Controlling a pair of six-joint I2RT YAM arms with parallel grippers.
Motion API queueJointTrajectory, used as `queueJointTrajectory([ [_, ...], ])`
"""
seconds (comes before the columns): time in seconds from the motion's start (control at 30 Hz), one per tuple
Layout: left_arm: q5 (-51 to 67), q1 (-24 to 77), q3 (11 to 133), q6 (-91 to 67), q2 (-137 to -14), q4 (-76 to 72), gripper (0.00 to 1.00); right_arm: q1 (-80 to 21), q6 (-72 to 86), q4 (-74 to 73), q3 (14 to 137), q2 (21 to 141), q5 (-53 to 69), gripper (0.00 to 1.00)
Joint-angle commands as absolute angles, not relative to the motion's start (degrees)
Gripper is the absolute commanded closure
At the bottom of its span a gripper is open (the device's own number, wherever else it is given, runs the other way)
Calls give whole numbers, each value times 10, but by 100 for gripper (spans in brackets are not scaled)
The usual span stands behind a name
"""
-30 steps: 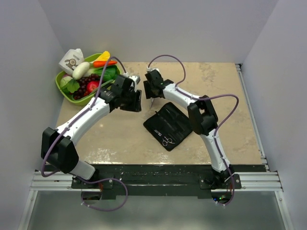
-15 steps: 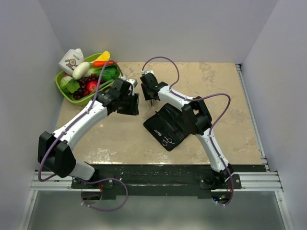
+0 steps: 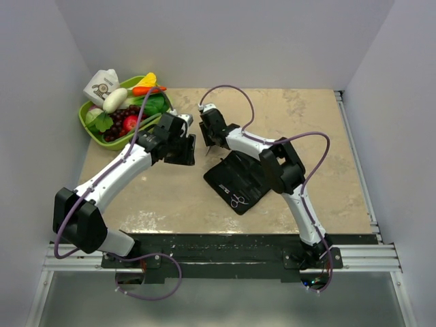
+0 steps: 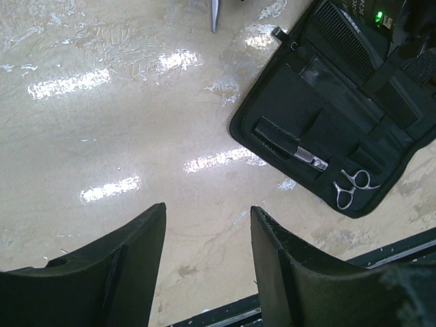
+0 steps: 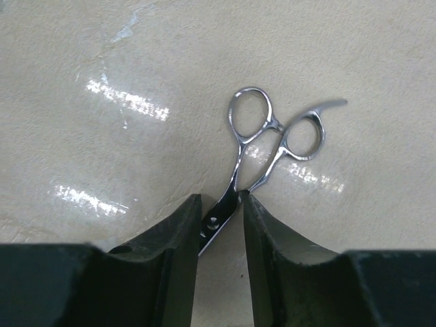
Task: Sort the hair-cutting tools
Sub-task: Move the scissors to the center of the board.
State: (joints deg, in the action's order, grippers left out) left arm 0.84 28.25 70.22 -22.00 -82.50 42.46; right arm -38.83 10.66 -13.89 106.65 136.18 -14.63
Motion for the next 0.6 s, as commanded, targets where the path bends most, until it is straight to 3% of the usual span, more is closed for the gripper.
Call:
queueJointTrajectory([
  [0.0,8,279,698,-229,-809,414,43,-391,105,-207,1044,1378,-112,68],
  [0.33,5,279,694,-230,-804,414,43,-400,91,-215,1025,1376,-80,79],
  [0.57,2,278,700,-239,-797,412,43,-439,4,-202,948,1312,18,79],
])
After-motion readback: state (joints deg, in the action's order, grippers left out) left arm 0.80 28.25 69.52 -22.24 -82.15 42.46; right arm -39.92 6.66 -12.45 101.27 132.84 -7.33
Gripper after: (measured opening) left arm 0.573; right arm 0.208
